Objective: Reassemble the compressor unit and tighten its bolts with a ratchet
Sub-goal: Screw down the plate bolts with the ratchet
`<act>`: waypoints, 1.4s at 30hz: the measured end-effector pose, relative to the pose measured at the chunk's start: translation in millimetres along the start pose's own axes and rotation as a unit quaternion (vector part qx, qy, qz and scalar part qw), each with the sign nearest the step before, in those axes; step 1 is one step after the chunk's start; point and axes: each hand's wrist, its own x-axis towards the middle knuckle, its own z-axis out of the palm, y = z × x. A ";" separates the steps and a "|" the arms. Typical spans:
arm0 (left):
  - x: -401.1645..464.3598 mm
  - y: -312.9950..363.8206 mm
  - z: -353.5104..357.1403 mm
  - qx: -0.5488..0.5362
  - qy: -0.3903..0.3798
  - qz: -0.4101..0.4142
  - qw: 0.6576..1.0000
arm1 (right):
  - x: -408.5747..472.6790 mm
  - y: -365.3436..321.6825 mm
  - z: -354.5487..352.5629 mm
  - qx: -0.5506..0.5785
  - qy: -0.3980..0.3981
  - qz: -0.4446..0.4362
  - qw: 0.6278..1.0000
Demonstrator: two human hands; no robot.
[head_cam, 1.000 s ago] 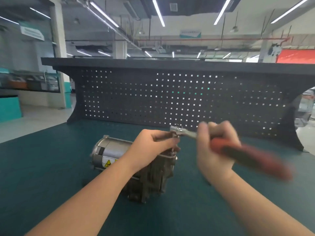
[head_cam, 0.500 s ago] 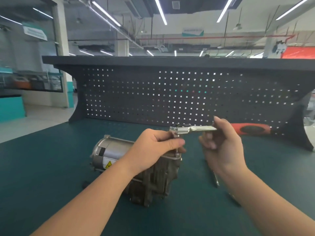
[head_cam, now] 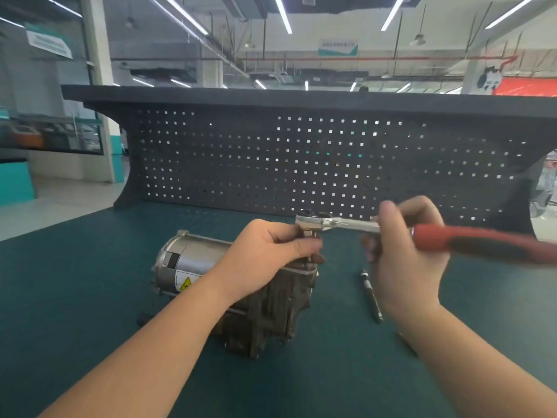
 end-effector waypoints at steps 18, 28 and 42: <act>-0.2 -1.3 1.3 0.005 0.021 0.007 1.000 | -23.2 7.4 -2.1 0.001 -0.129 -0.205 0.970; 8.0 2.1 1.9 0.144 0.068 0.023 0.987 | -8.0 14.8 -5.7 0.170 -0.145 -0.110 0.968; 0.6 -0.3 6.6 0.030 0.062 0.025 0.997 | -0.5 20.3 -8.1 0.214 -0.034 0.122 0.969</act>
